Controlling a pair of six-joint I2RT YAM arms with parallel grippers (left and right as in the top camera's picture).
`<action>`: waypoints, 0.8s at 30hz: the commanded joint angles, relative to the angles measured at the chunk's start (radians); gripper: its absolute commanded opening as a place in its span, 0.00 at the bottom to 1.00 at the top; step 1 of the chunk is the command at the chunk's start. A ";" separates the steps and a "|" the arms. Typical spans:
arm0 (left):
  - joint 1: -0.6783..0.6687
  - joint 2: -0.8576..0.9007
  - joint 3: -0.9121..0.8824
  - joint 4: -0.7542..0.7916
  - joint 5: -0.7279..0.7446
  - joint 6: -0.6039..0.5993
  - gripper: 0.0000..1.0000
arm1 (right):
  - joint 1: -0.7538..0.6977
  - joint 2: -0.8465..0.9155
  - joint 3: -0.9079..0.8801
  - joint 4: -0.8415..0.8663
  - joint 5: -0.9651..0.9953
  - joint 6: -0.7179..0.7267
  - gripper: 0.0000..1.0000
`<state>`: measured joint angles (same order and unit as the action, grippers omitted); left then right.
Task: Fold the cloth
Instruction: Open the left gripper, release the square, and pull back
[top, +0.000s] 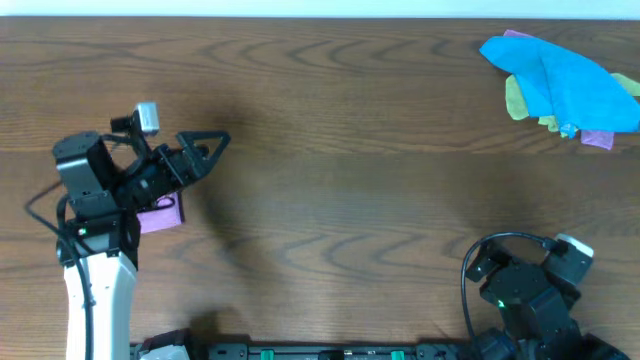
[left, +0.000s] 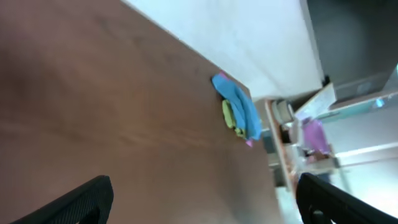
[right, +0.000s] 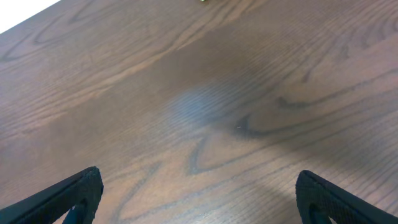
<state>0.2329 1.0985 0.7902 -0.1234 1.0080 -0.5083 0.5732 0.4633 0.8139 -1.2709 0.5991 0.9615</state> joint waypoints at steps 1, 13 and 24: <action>-0.015 0.000 0.019 0.049 -0.076 0.118 0.95 | -0.005 -0.002 -0.005 -0.001 0.017 0.014 0.99; -0.116 -0.201 -0.022 0.014 -0.473 0.348 0.95 | -0.004 -0.002 -0.005 -0.001 0.017 0.014 0.99; -0.124 -0.607 -0.430 0.061 -0.679 0.436 0.95 | -0.005 -0.002 -0.005 -0.001 0.017 0.014 0.99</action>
<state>0.1139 0.5774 0.4438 -0.0780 0.4057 -0.1280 0.5732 0.4637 0.8139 -1.2701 0.5999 0.9615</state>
